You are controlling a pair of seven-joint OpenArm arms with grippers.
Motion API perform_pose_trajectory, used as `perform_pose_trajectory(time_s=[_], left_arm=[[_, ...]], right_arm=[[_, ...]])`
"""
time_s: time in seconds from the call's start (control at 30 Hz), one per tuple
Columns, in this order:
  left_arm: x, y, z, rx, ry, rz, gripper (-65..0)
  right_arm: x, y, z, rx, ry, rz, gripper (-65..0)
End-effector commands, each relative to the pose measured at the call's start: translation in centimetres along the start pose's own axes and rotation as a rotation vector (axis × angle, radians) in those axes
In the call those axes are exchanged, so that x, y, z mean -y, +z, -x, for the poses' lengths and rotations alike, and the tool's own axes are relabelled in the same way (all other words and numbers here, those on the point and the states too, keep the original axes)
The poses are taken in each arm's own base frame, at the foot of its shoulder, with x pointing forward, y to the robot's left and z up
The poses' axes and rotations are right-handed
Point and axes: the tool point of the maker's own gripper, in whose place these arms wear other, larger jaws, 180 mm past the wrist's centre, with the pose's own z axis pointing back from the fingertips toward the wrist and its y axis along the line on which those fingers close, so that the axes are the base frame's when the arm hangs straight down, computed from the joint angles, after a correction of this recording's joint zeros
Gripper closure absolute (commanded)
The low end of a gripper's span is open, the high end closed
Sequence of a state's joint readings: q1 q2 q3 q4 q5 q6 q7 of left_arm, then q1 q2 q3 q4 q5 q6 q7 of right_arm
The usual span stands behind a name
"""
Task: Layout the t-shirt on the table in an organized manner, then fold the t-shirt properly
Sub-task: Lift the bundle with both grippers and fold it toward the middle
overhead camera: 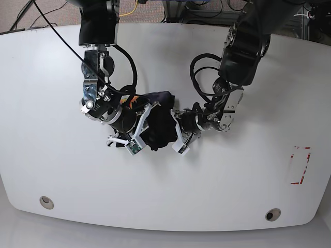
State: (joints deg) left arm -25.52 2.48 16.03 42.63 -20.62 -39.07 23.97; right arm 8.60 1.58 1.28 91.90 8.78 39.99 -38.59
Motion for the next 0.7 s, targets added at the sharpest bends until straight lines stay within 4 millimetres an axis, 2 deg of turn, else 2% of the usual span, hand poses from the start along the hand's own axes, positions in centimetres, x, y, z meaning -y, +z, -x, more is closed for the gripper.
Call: perform_pose_trajectory(time_s=[0.0, 0.3, 0.43, 0.67], left_arm=[[-0.8, 0.6, -1.0, -0.005, -0.040, -0.020, -12.1], [-0.6, 0.6, 0.0, -0.015, -0.028, -0.017, -12.1], [-1.5, 1.2, 0.3, -0.024, -0.030, -0.035, -12.1], [-1.5, 1.3, 0.3, -0.022, -0.031, -0.035, -12.1]], right_arm=[[0.3, -0.9, -0.7, 0.068, -0.040, -0.018, -4.1], [1.6, -2.7, 2.2, 0.059, -0.134, -0.037, -4.1], [1.7, -3.4, 3.3, 0.052, -0.172, -0.043, -4.1], [2.6, -3.4, 3.2, 0.068, -0.172, -0.032, -4.3]])
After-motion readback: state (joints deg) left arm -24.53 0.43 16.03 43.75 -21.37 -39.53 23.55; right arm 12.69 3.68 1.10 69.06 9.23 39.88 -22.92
